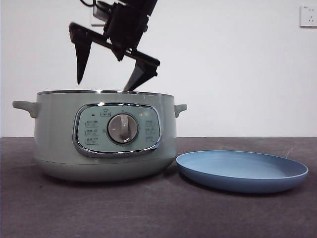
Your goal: Take the potato out from the steamer,put the potato on the plate,close the lid
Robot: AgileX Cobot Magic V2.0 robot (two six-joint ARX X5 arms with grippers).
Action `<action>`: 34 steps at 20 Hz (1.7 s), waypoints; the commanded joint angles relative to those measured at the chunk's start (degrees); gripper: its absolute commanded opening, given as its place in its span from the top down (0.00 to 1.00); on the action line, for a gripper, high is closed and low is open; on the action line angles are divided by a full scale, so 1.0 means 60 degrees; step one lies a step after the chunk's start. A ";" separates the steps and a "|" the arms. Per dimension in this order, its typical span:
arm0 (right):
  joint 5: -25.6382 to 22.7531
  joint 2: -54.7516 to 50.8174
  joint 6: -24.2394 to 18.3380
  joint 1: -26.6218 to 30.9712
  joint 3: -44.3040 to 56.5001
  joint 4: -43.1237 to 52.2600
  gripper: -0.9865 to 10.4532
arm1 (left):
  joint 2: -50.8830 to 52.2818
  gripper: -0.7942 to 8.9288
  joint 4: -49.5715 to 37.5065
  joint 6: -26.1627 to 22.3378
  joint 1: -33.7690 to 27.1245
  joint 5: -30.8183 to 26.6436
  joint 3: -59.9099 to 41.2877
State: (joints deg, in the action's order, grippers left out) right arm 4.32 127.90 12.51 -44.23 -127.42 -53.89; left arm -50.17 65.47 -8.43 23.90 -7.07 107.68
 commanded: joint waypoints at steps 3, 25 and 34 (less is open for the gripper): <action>0.0018 0.0543 0.0171 -0.0022 -0.0025 -0.0390 0.51 | 0.0080 0.93 -0.0463 -0.0102 0.0018 0.0474 0.0098; -0.0809 -0.2036 -0.1716 0.0525 -0.0306 -0.1402 0.92 | -0.0608 0.93 -0.0834 -0.0106 0.0018 0.0474 0.0098; -0.0769 -0.4965 -0.2138 0.2994 -0.0302 -0.4138 0.92 | -0.2455 0.93 -0.1829 -0.0058 0.0018 0.1428 0.0098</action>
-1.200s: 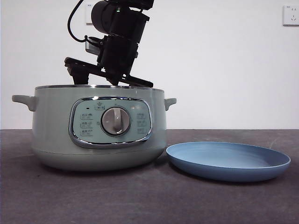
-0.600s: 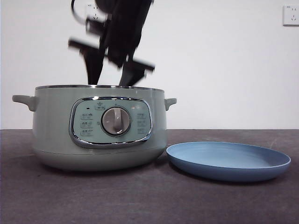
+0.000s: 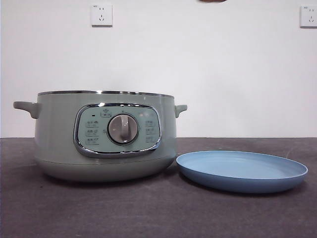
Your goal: Take the potato out from the steamer,put the potato on the plate,close the lid
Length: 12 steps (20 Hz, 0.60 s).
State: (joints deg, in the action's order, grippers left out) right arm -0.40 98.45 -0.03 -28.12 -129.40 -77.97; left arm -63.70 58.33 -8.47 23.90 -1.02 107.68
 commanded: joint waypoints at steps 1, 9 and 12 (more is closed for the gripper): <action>0.0022 -0.0182 0.0011 0.0546 0.0029 -0.0127 0.92 | -0.0433 0.93 -0.0707 -0.0033 0.0018 0.0608 0.0098; 0.0135 -0.0157 0.0040 0.1439 0.0743 -0.0149 0.92 | -0.1821 0.93 -0.0790 0.0157 0.0018 0.1752 0.0098; 0.0583 -0.0157 0.0029 0.1435 0.1985 -0.0149 0.92 | -0.1923 0.93 -0.0827 0.0164 0.0022 0.1763 0.0098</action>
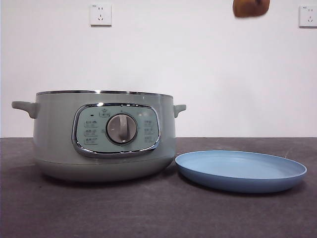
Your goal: Take the potato out from the steamer,put the potato on the plate,close the lid
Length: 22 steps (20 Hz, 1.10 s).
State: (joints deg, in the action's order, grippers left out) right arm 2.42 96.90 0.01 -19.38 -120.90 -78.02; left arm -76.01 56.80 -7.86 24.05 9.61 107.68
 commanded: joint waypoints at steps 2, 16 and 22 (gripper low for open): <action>0.0109 0.0102 0.0025 -0.0036 0.1537 0.0076 0.92 | 0.0127 0.93 -0.0652 0.0076 -0.0004 -0.0004 0.0098; 0.0437 0.0251 0.0535 -0.0408 0.8389 0.5945 0.92 | 0.0127 0.93 -0.0586 0.0098 -0.0004 -0.0004 0.0098; 0.0437 0.0623 0.0532 -0.0408 0.8925 0.6211 0.92 | 0.0127 0.93 -0.0561 0.0098 -0.0004 -0.0004 0.0098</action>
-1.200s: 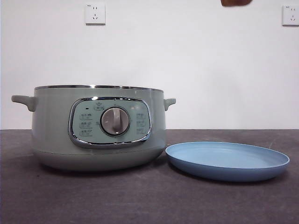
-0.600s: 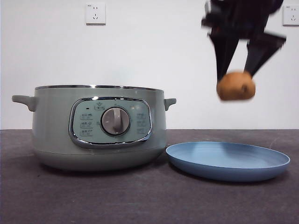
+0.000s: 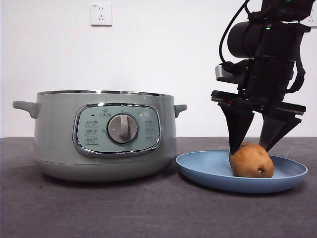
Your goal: Take the potato out from the steamer,put the potato on the plate,close the lid
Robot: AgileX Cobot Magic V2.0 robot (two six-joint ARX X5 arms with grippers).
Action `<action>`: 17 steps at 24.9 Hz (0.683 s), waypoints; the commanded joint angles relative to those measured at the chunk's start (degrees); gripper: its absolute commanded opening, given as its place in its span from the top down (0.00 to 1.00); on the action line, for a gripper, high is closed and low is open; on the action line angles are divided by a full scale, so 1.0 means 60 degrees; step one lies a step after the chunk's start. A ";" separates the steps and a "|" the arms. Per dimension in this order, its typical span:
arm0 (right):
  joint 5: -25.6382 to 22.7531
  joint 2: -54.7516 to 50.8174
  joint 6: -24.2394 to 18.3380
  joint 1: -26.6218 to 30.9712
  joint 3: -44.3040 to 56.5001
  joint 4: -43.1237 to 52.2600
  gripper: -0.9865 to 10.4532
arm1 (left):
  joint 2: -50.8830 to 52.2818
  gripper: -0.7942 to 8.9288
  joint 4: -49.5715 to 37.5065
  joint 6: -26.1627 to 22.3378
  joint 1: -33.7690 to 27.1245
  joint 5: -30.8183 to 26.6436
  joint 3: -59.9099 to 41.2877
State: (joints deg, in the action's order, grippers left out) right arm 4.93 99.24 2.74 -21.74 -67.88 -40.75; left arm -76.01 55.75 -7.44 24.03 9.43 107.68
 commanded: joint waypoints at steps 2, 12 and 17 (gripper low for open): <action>0.0011 0.0229 0.0171 -0.0033 0.0087 0.0029 0.87 | 0.0127 0.93 -0.0324 0.0025 0.0000 0.0025 0.0098; -0.0098 -0.0233 0.0324 -0.0004 -0.0069 -0.0237 0.40 | 0.0127 0.93 -0.0382 0.0025 0.0000 0.0022 0.0098; -0.0098 -0.1078 0.0390 -0.0004 -0.0583 -0.0820 0.40 | 0.0127 0.93 -0.0521 0.0025 0.0000 0.0015 0.0098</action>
State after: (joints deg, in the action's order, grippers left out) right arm 4.40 94.26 4.71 -21.74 -70.30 -45.71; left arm -76.01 55.59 -7.46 24.03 9.43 107.68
